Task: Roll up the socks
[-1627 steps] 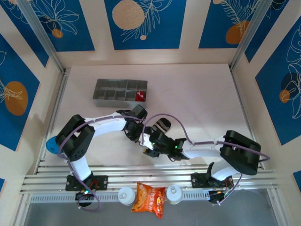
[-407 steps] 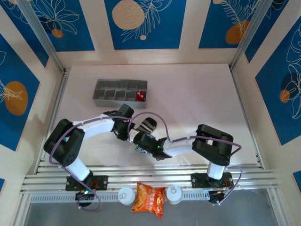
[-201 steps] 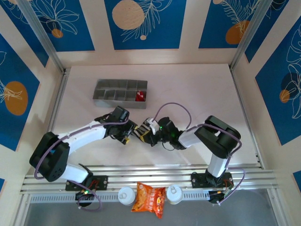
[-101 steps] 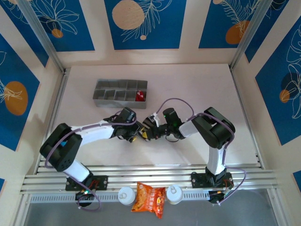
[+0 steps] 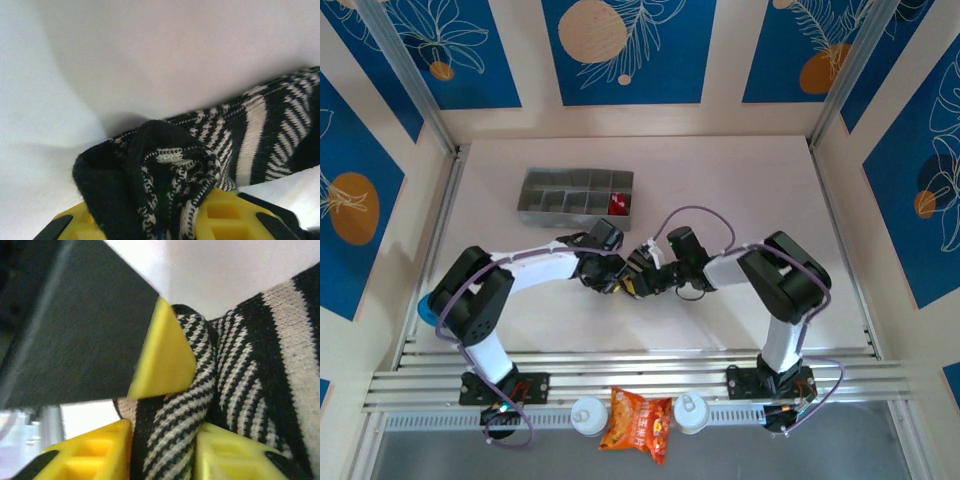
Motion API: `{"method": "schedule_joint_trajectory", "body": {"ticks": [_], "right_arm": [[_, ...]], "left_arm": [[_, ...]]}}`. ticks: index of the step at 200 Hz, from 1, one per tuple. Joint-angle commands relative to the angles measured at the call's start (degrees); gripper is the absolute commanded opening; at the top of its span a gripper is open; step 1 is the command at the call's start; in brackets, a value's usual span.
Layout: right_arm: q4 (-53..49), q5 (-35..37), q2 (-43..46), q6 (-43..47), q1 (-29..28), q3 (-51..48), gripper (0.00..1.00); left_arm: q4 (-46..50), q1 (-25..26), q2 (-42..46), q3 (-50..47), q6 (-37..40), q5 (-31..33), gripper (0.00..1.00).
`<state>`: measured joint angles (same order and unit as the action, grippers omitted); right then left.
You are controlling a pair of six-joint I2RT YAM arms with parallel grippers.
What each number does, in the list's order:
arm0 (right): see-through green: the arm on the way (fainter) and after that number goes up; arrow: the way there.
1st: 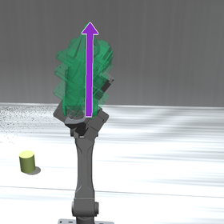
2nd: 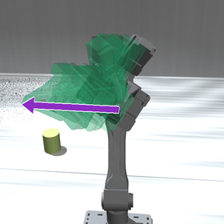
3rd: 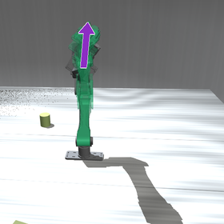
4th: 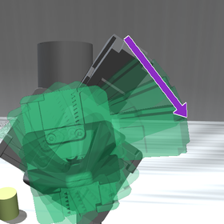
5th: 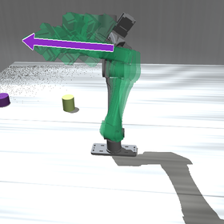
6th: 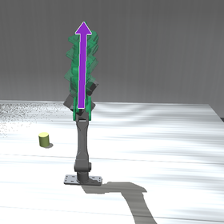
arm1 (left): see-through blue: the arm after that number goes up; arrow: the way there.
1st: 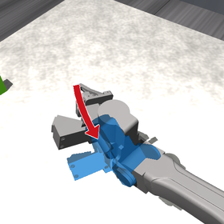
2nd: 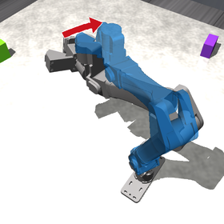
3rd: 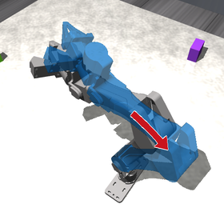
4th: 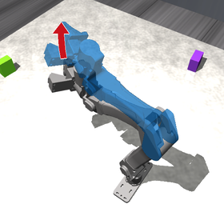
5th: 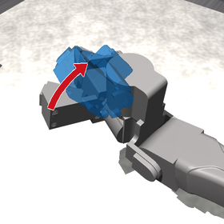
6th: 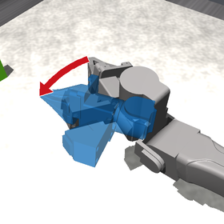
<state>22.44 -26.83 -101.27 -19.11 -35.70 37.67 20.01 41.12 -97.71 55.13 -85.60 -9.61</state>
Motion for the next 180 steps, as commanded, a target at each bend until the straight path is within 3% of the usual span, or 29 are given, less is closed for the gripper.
{"method": "schedule_joint_trajectory", "body": {"ticks": [1,33,58,115,180], "right_arm": [[-2.77,18.71,8.85,9.78,-3.32,-6.75,0.41],[1.34,26.29,17.73,15.30,-7.73,-11.52,0.57],[1.83,34.18,19.66,18.49,-14.31,-12.31,0.77],[1.92,46.67,17.22,21.69,-25.01,-8.76,0.79],[2.87,51.17,9.11,20.78,-26.52,-4.73,0.76]], "left_arm": [[18.59,0.70,-2.77,-2.32,-1.48,2.17,0.22],[25.65,0.64,-2.14,0.60,-2.97,3.05,0.14],[27.98,0.57,-1.51,1.16,-4.86,3.13,0.13],[29.39,0.58,-6.53,5.65,-3.86,-0.27,0.09],[31.33,0.47,-10.38,10.33,-2.20,-1.83,0.06]]}}
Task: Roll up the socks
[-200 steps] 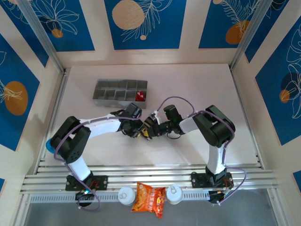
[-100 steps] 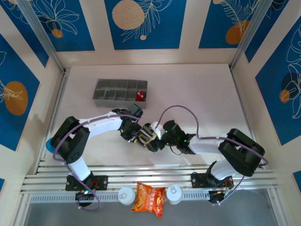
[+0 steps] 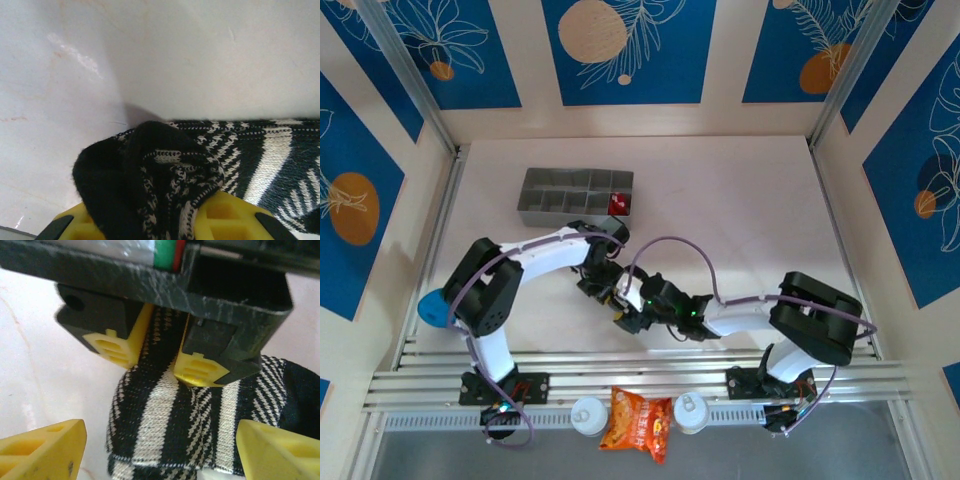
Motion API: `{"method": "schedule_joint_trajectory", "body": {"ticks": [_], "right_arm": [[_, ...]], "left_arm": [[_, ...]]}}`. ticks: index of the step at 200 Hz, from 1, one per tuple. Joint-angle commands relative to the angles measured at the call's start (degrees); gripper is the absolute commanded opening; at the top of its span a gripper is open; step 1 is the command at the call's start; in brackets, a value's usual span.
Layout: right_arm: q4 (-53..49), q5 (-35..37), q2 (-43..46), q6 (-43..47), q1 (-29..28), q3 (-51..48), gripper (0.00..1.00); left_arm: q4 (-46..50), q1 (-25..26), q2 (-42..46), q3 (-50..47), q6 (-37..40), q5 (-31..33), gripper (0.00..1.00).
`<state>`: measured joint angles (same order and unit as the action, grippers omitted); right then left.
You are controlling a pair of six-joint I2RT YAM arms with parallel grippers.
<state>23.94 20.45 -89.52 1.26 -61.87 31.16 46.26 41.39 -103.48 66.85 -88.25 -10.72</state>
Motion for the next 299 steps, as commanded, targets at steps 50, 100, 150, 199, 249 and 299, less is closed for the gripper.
{"method": "schedule_joint_trajectory", "body": {"ticks": [50,100,150,199,249,299], "right_arm": [[0.79,5.79,-7.97,-2.26,-0.40,4.85,0.65],[-2.86,6.46,-9.82,-7.70,-0.49,4.89,0.14],[-3.55,1.09,-11.39,-18.33,0.98,-0.39,0.00],[4.22,-5.36,-14.22,-25.65,2.76,-6.30,0.00],[12.02,-16.05,-16.96,-31.33,8.84,-10.63,0.00],[12.35,-24.01,-19.66,-35.04,13.62,-10.53,0.00]], "left_arm": [[2.62,-0.08,-4.89,-1.80,0.51,-3.34,0.06],[-1.10,-1.05,-3.20,-4.23,-0.60,-5.75,0.07],[-0.73,-2.69,2.11,-3.27,1.17,-0.96,0.57],[-9.41,-3.33,8.32,-4.92,2.47,3.80,0.83],[-25.53,-3.29,16.25,-14.41,6.01,6.15,0.81],[-26.96,-2.04,20.19,-19.97,8.25,5.53,0.64]]}}
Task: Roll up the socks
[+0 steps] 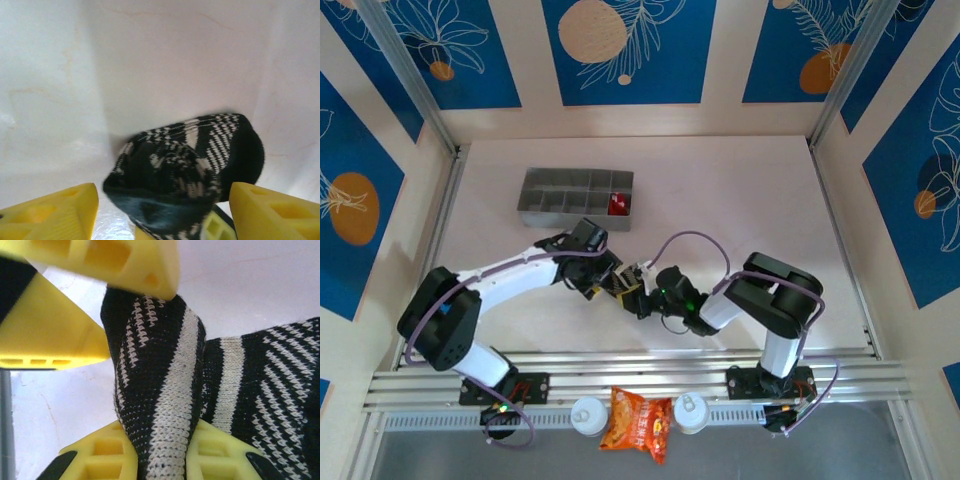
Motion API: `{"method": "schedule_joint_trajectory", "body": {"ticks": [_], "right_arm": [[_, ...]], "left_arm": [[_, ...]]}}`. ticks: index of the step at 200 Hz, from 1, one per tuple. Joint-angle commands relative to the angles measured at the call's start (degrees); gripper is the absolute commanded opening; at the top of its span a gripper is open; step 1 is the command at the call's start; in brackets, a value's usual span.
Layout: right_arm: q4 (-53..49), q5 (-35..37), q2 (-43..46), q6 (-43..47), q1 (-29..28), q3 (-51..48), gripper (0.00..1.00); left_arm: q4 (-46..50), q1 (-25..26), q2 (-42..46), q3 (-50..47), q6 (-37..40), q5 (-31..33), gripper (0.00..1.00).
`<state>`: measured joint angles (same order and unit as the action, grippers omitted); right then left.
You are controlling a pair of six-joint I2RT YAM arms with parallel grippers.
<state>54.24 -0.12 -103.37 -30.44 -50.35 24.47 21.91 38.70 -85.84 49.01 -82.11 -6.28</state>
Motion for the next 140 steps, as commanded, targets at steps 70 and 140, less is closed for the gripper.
{"method": "schedule_joint_trajectory", "body": {"ticks": [70,140], "right_arm": [[-20.39,-7.81,-7.86,-5.04,5.15,-1.64,0.00],[-35.57,-8.57,-5.74,9.25,9.38,7.34,0.00]], "left_arm": [[-8.90,2.60,-4.82,-3.13,2.22,-2.09,0.55],[-1.17,5.72,-9.13,-5.63,1.30,-2.87,0.30]]}}
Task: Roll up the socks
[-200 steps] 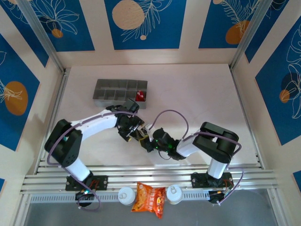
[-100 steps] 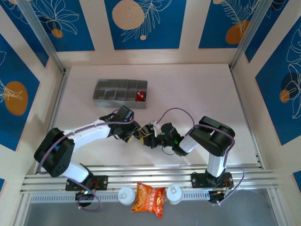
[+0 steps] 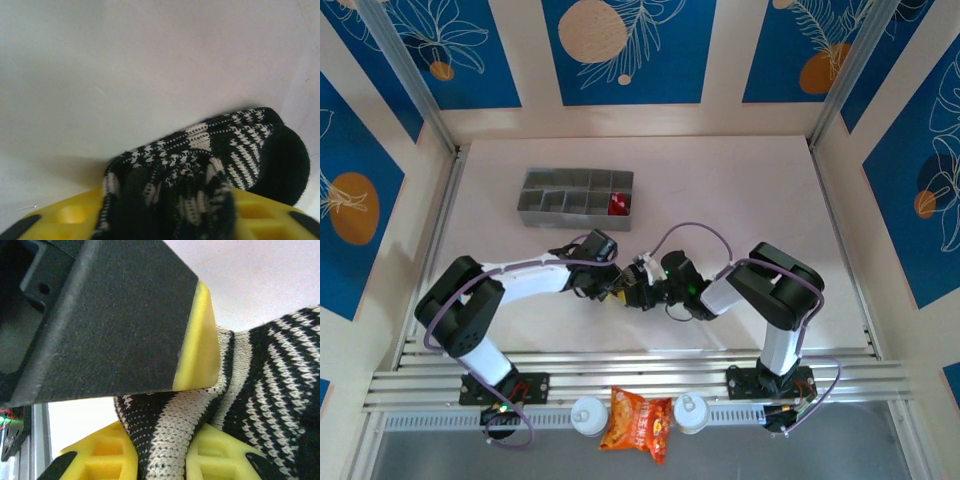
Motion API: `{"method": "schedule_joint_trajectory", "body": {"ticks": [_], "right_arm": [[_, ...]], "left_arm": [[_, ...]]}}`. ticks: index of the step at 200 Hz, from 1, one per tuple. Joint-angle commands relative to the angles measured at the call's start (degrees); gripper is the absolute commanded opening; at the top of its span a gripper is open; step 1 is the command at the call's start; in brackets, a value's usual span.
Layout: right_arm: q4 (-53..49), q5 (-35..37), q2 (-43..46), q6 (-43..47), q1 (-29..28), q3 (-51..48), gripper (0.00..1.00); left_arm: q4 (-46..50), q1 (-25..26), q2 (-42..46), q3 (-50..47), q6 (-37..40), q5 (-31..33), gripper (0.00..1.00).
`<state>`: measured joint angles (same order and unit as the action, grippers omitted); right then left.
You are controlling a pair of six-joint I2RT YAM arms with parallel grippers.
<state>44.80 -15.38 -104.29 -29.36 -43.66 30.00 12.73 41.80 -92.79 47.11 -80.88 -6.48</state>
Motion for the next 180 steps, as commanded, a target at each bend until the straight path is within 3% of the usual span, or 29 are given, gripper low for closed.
{"method": "schedule_joint_trajectory", "body": {"ticks": [1,17,60,76,90,106,151,180], "right_arm": [[-26.41,6.59,-4.89,8.62,2.74,1.99,0.00],[-31.51,4.61,-5.34,15.42,2.90,7.04,0.00],[-43.64,-0.36,-9.35,34.20,-1.28,22.71,0.00],[-44.25,-1.20,-9.78,38.93,-3.69,24.67,0.14],[-40.94,1.56,-8.00,41.23,-5.57,22.85,0.35],[-32.28,6.27,-2.60,42.05,-7.06,16.67,0.68],[-26.08,14.91,12.80,42.60,-9.16,6.52,0.77],[-25.83,22.40,15.61,41.77,-13.56,3.88,0.76]], "left_arm": [[8.18,2.60,-2.11,-3.89,-0.04,-2.58,0.29],[10.42,2.18,-0.37,-6.20,-2.14,-1.73,0.19],[17.02,1.10,10.28,-14.51,-12.58,2.37,0.12],[16.35,1.13,12.53,-16.20,-14.61,2.22,0.07],[17.98,1.13,11.38,-14.97,-14.70,1.61,0.05],[20.39,1.22,8.20,-12.14,-13.76,0.72,0.02],[25.17,1.28,0.21,-5.52,-13.67,-1.50,0.00],[28.10,1.11,-3.60,-1.91,-13.29,-2.40,0.00]]}}
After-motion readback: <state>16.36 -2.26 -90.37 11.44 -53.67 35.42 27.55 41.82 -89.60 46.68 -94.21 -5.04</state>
